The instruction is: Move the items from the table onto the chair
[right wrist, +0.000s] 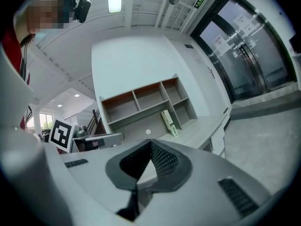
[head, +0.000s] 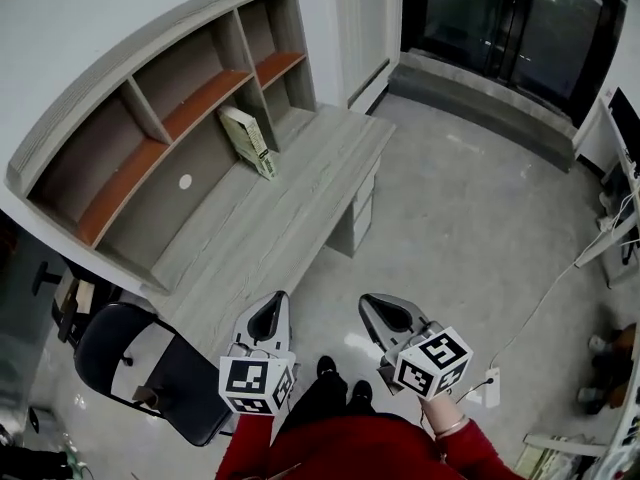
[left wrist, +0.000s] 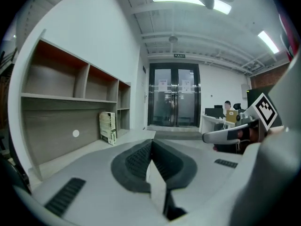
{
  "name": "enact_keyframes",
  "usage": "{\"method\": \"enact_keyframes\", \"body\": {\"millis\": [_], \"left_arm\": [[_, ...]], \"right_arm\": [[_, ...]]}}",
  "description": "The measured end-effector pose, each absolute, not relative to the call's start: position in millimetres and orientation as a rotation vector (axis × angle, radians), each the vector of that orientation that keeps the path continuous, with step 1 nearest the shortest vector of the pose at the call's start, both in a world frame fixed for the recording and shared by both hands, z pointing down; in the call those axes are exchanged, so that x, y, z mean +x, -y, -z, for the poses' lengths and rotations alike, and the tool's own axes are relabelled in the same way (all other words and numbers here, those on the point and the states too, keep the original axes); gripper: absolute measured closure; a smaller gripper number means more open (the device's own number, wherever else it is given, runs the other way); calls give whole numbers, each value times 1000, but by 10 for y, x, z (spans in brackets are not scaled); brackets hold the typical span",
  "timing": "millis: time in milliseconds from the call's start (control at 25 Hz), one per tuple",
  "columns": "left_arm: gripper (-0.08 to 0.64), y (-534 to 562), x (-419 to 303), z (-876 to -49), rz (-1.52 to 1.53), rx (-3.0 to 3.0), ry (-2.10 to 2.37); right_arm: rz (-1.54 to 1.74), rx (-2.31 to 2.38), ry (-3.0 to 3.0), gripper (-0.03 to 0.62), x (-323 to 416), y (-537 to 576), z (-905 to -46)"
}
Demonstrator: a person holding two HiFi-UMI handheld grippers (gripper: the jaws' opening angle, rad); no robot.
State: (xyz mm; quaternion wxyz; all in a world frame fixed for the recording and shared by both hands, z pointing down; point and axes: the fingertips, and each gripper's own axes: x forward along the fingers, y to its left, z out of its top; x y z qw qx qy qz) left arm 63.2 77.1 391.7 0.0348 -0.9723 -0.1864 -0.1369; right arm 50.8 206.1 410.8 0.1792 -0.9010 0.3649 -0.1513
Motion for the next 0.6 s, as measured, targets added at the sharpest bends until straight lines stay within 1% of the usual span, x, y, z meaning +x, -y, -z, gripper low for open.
{"method": "enact_keyframes", "body": {"millis": [320,600], "left_arm": [[551,-1101,1543,-4123,421,-3038,553],[551,-868,2184,-4096,424,-3057,472]], "right_arm": [[436,-2618,-1091,580,1471,-2140,-4138],[477,-2606,-1153,580,2246,-1948,-4103]]}}
